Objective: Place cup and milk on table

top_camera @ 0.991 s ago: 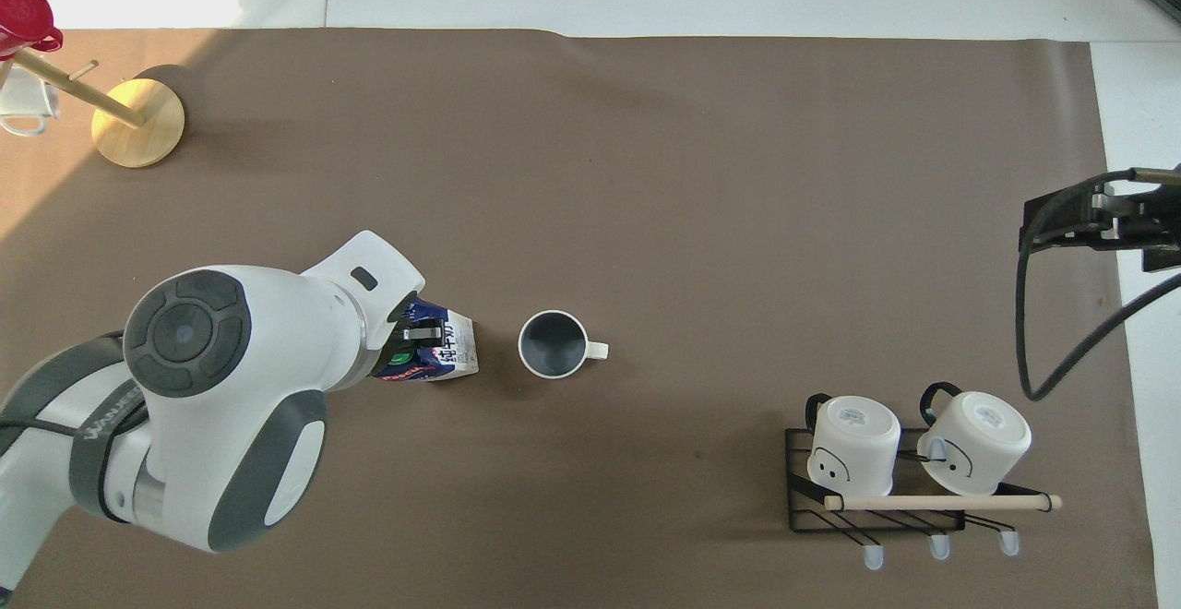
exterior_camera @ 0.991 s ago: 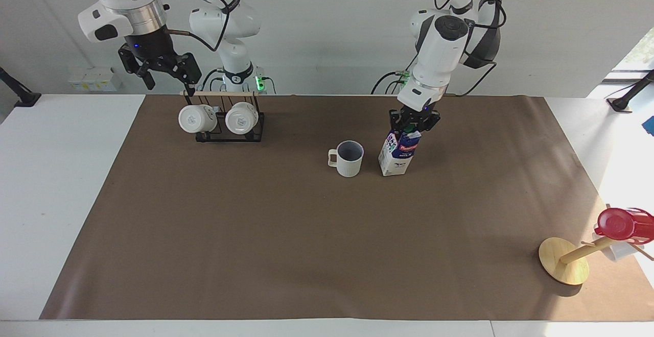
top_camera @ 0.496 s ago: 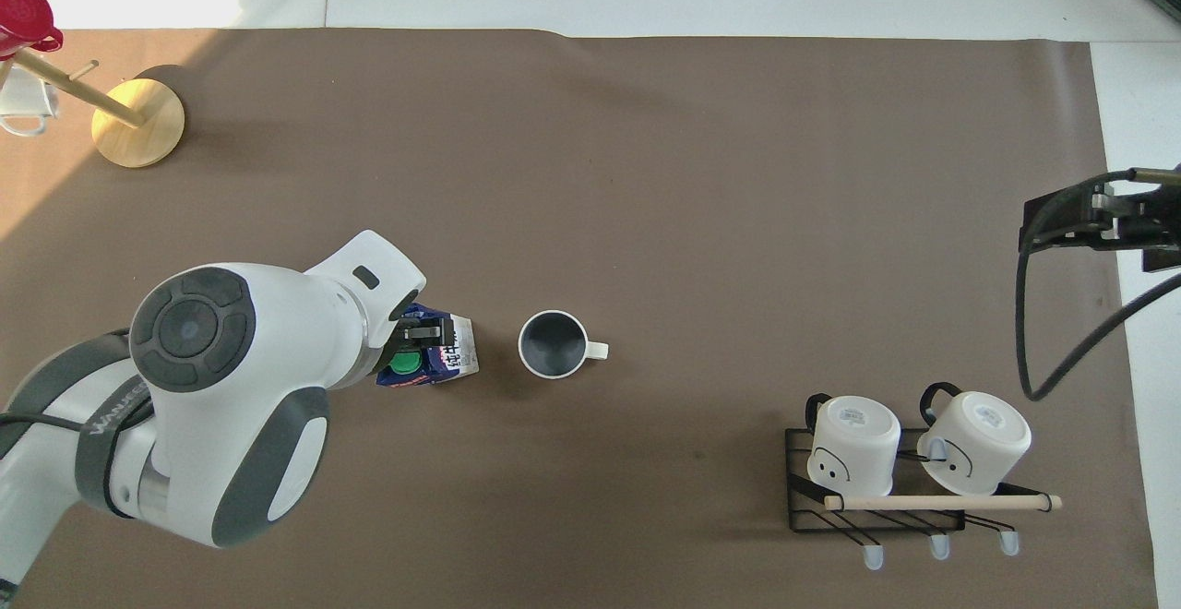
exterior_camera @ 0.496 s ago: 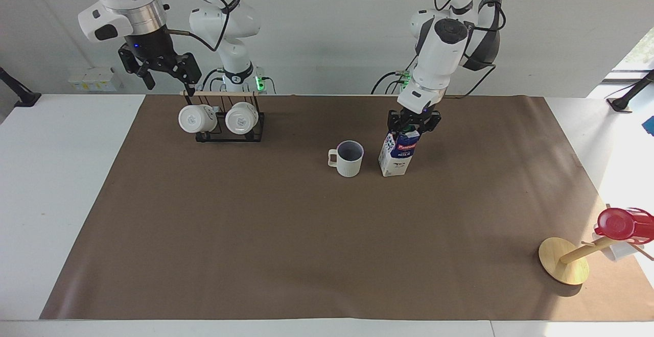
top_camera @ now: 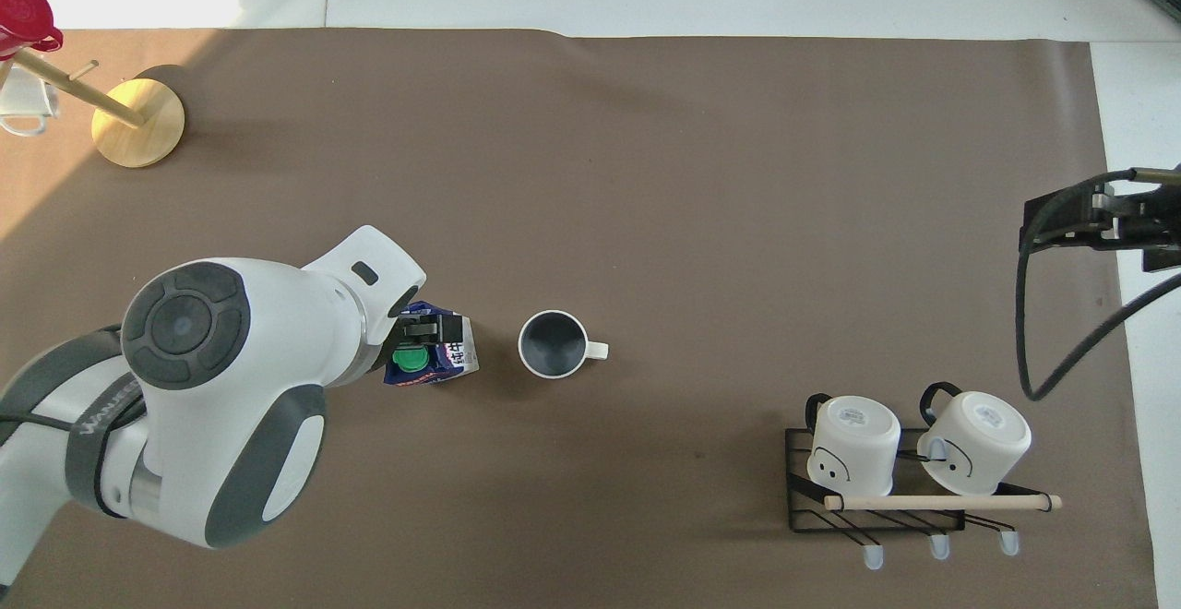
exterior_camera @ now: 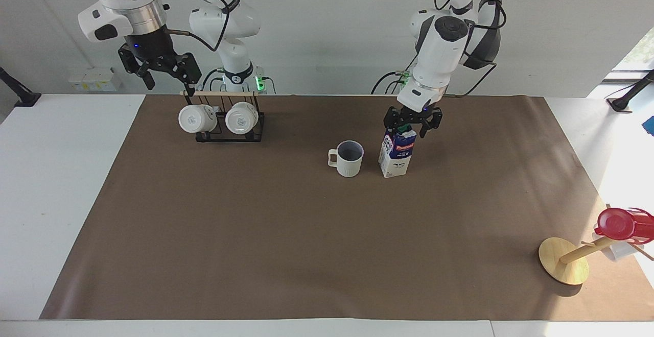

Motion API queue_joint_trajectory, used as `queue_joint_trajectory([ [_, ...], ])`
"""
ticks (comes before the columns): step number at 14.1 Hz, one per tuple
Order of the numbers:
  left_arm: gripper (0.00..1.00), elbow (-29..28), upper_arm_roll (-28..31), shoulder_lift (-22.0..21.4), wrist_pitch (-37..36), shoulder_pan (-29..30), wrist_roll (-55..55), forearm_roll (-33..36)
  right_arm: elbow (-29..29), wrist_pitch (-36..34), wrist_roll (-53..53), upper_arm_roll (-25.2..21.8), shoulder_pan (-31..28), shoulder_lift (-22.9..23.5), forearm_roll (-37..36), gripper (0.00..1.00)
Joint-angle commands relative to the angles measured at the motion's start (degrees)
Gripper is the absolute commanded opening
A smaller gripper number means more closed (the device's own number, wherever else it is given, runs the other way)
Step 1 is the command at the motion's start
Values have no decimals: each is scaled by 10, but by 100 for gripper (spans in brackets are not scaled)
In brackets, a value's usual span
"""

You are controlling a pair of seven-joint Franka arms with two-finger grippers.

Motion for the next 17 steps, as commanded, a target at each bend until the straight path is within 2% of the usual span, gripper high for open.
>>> queue_joint_trajectory([
  [1,100,69,12,-5,-81,-3,-4,7,-15,0,-14,4,-9,-13,7,100],
  [4,100,128,12,-7,-138,29,7,7,-15,0,-14,4,-9,-13,7,100],
  [10,100,225,13,-7,-266,119,119,4,-15,0,-14,4,-10,-13,7,100],
  [17,100,252,16,-12,-338,150,167,7,-14,0,-14,4,-10,-13,7,100],
])
